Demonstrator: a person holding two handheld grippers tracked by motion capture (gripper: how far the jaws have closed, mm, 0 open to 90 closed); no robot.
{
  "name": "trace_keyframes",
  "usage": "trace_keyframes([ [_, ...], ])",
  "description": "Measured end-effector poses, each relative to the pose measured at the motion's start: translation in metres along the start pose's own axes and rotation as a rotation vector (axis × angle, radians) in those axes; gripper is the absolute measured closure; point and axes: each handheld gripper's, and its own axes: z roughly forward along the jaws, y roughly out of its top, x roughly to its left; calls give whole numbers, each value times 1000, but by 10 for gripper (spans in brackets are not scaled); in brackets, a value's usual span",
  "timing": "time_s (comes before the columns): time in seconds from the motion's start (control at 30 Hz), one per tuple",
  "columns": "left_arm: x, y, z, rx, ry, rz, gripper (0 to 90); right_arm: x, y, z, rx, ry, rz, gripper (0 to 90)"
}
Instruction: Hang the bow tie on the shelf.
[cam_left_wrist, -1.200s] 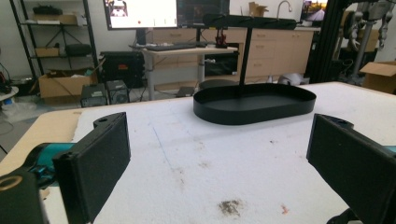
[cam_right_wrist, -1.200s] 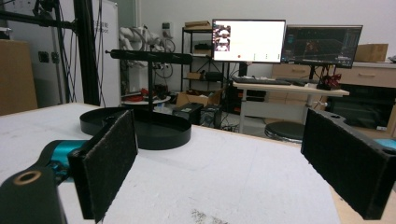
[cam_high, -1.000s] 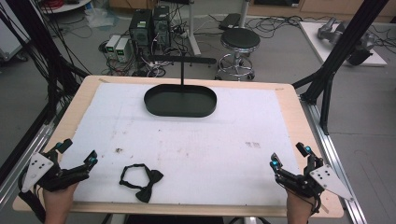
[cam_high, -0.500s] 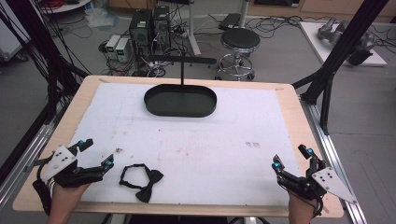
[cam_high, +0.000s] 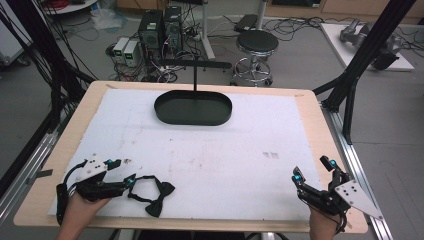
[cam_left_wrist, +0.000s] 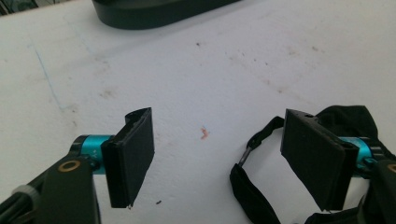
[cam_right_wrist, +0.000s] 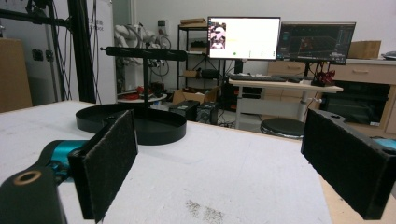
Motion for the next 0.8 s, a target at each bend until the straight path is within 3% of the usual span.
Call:
trace_keyframes([
  [0.23, -6, -3, 13, 96, -38, 11, 361, -1, -1, -1, 0, -6, 0, 100],
  [0.33, -7, -4, 15, 115, -42, 19, 390, -1, -1, -1, -1, -6, -1, 100],
  [0.47, -9, -5, 17, 141, -64, 30, 511, 0, -1, 0, -1, -4, 2, 100],
  [0.57, -10, -7, 21, 178, -70, 35, 531, 0, -1, -1, 0, -5, 0, 100],
  [0.7, -10, -9, 23, 191, -72, 25, 587, 0, 0, -1, -1, -5, 0, 100],
  [0.8, -10, -10, 23, 199, -80, 29, 681, -1, 0, -2, -1, -8, 2, 100],
])
